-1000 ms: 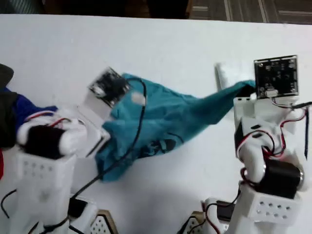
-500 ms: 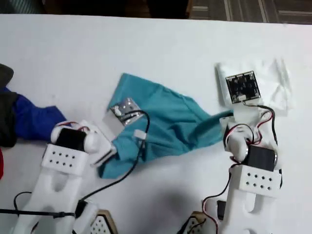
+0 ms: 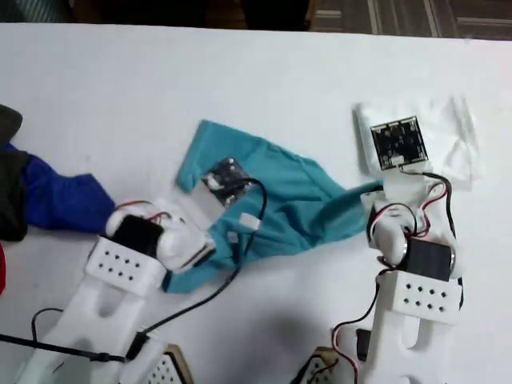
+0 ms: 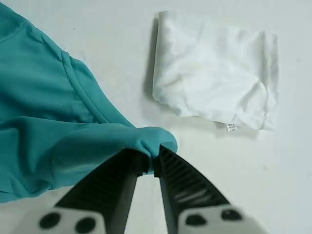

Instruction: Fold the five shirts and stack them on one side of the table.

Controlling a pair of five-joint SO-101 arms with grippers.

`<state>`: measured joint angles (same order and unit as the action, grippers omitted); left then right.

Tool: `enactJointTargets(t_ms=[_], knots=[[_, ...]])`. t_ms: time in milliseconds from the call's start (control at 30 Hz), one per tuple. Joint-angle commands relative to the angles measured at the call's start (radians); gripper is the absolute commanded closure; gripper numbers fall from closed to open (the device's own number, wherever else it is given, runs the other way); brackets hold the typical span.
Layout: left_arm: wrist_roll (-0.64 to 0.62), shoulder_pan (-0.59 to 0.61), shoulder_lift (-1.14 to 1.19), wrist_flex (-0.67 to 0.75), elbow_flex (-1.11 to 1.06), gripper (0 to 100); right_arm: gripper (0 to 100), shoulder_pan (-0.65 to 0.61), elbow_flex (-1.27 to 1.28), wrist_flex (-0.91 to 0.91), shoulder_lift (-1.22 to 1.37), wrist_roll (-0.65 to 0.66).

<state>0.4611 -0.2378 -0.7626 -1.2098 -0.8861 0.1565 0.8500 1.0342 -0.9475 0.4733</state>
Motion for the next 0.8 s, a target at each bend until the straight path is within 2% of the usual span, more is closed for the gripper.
enactJointTargets(t_ms=[0,300,500,600,667,733,767], knots=[[0.005,-0.023,0.000,0.038,0.001,81,98.1,0.004,-0.005,-0.019,0.004,0.002],[0.008,-0.017,0.230,0.129,-0.007,80,98.1,0.005,-0.005,-0.019,0.004,0.002],[0.015,-0.021,0.252,0.141,-0.007,81,98.1,0.007,-0.003,-0.019,0.004,0.002],[0.078,-0.017,0.256,0.138,-0.015,81,98.1,0.004,-0.003,-0.019,0.004,0.002],[0.086,-0.017,0.258,0.110,-0.010,86,98.1,0.002,-0.003,-0.019,0.004,0.002],[0.086,-0.023,0.250,0.092,-0.002,98,98.1,0.002,-0.003,-0.019,0.005,0.002],[0.084,-0.023,0.250,0.084,0.010,98,98.1,0.002,-0.003,-0.019,0.007,0.002]])
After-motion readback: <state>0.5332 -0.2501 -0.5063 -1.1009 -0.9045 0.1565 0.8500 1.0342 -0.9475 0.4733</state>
